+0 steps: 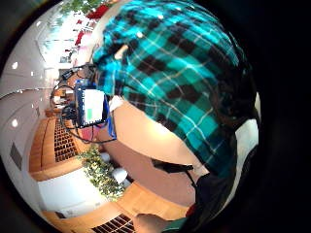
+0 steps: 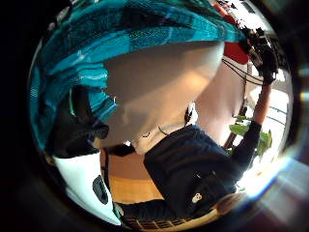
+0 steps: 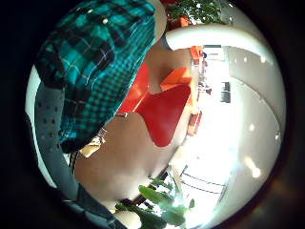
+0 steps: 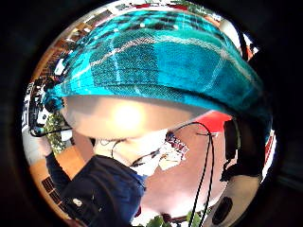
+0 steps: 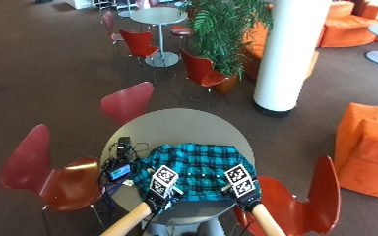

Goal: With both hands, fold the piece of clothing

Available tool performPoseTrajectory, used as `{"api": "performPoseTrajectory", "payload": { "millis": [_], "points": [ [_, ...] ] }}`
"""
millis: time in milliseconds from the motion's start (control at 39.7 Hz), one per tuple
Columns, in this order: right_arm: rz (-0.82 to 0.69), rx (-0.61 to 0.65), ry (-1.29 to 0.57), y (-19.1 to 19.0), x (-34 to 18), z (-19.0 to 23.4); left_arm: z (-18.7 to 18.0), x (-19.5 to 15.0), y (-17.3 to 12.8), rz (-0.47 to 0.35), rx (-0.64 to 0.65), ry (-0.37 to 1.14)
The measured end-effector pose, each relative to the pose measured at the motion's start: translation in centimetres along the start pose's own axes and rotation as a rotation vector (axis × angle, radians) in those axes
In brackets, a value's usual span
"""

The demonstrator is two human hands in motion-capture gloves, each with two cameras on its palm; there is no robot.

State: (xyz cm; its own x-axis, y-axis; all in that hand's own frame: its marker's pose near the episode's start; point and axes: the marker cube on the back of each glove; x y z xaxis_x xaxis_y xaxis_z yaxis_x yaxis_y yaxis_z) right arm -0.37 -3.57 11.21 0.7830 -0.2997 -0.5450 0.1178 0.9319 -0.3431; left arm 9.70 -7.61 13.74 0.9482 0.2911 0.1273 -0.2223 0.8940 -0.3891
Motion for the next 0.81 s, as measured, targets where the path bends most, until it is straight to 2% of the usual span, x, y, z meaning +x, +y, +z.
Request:
{"api": "performPoseTrajectory", "payload": {
  "millis": [126, 202, 277, 353, 454, 580, 655, 807],
  "points": [
    [-0.025, 0.045, 0.024, 4.1, 1.0, -3.6, -3.4, 2.0, 4.4, 0.067, 0.009, 0.01],
    [-0.034, 0.039, 0.01, 6.3, 1.6, -5.8, -5.6, 2.8, 6.6, 0.133, -0.023, 0.09],
    [-0.042, 0.013, -0.025, 7.3, 2.2, -7.8, -7.7, 2.5, 7.8, 0.174, -0.067, 0.188],
    [-0.051, -0.01, -0.072, 7.5, 3.0, -10.2, -9.7, 1.1, 7.8, 0.166, -0.082, 0.232],
    [-0.031, -0.016, -0.09, 6.1, 4.1, -13.5, -12.0, -1.7, 6.2, 0.086, -0.051, 0.226],
    [0.025, -0.02, -0.09, 1.4, 5.1, -15.6, -13.5, -5.4, 2.4, -0.046, 0.005, 0.193],
    [0.07, -0.044, -0.093, -2.6, 5.3, -15.2, -12.7, -7.5, -0.9, -0.119, 0.001, 0.161],
    [0.154, -0.075, -0.08, -10.5, 4.4, -12.0, -8.9, -10.3, -7.3, -0.258, -0.01, 0.088]
  ]
}}
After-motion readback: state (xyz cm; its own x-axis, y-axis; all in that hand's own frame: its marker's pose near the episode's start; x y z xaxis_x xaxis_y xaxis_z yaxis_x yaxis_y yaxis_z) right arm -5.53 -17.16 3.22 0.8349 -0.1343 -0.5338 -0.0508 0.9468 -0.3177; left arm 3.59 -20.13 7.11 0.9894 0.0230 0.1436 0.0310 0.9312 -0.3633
